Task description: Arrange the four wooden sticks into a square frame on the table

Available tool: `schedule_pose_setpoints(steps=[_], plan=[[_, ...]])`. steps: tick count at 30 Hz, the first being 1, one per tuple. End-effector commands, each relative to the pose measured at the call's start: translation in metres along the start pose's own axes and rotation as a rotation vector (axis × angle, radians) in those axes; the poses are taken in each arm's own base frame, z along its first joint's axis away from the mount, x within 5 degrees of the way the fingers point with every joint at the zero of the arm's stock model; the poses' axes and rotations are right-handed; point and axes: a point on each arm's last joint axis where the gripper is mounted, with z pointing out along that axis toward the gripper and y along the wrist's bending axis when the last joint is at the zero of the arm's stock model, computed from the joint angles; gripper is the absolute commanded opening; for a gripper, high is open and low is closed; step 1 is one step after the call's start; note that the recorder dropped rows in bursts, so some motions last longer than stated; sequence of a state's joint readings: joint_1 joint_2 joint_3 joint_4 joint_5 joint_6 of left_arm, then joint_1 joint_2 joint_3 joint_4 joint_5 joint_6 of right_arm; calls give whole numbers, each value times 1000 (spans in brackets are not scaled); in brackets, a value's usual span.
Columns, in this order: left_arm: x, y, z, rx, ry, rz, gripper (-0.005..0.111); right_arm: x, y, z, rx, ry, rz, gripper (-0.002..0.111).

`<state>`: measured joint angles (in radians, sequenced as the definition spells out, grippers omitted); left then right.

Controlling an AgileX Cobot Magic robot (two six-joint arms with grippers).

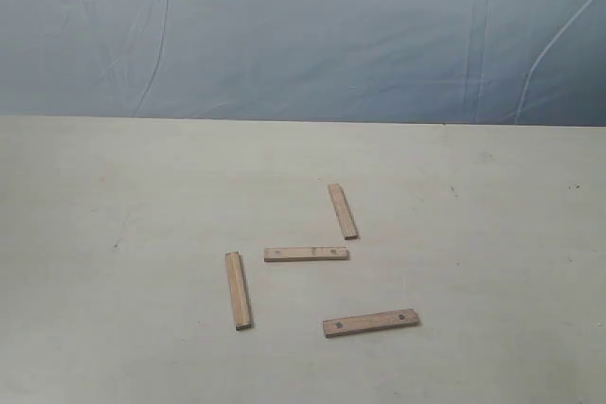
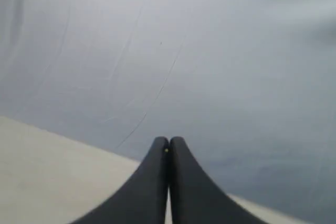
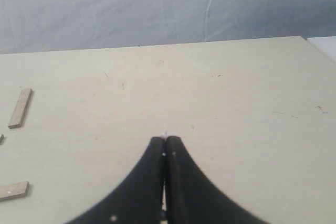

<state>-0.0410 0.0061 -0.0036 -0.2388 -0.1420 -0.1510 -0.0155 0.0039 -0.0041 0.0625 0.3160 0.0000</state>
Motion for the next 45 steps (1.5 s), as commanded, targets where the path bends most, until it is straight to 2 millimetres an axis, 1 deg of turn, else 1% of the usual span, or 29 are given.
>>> schedule_pose_setpoints(steps=[1,2,3,4,5,6,7,8,9,10,12,14,15,18,20,21,23,24,26,27,28,30,31,33,35,39,42,43,45], plan=[[-16,-2,-2,41,-174,-243,0,0,0,0,-6,-7,1,0],[-24,-6,-3,79,-219,-250,0,0,0,0,-6,-7,1,0],[-43,-19,-5,172,-291,-203,0,0,0,0,-6,-7,1,0],[-53,-26,-5,213,-303,-191,0,0,0,0,-6,-7,1,0],[-71,-40,1,269,-295,-156,0,0,0,0,-6,-7,1,0],[-82,-47,7,294,-283,-119,0,0,0,0,-6,-7,1,0],[-100,-62,22,333,-242,-35,0,0,0,0,-6,-7,1,0],[-105,-67,30,348,-218,0,0,0,0,0,-6,-7,1,0],[-114,-78,52,376,-139,59,0,0,0,0,-6,-7,1,0],[-117,-84,74,387,-57,90,0,0,0,0,-6,-7,1,0],[-118,-88,97,389,6,157,0,0,0,0,-6,-7,1,0],[-115,-89,123,387,74,271,0,0,0,0,-6,-7,1,0],[-108,-83,149,301,166,353,0,0,0,0,-6,-7,1,0],[-89,-70,181,128,306,488,0,0,0,0,-6,-7,1,0],[-70,-63,205,-61,429,639,0,0,0,0,-6,-7,1,0],[-67,-66,211,-96,463,690,0,0,0,0,-6,-7,1,0],[-58,-73,224,-151,603,774,0,0,0,0,-6,-7,1,0],[-51,-76,228,-165,697,762,0,0,0,0,-6,-7,1,0],[-42,-88,240,-119,869,718,0,0,0,0,-6,-7,1,0],[-37,-93,244,-80,932,707,0,0,0,0,-6,-7,1,0],[-30,-101,249,-37,1004,633,0,0,0,0,-6,-7,1,0],[-17,-110,254,38,1085,563,1,0,0,0,-6,-7,1,0],[-8,-114,256,78,1126,520,3,0,0,0,-6,-7,1,0],[12,-119,258,115,1218,418,11,0,0,0,-6,-7,1,0],[34,-121,258,116,1325,339,25,0,0,0,-6,-7,1,0],[76,-124,258,117,1463,309,52,0,0,0,-6,-7,1,0],[102,-130,262,125,1473,227,65,0,0,0,-6,-7,1,0],[109,-132,264,126,1468,207,67,0,0,0,-6,-7,1,0],[126,-134,265,110,1474,199,67,0,0,0,-6,-7,1,0]])
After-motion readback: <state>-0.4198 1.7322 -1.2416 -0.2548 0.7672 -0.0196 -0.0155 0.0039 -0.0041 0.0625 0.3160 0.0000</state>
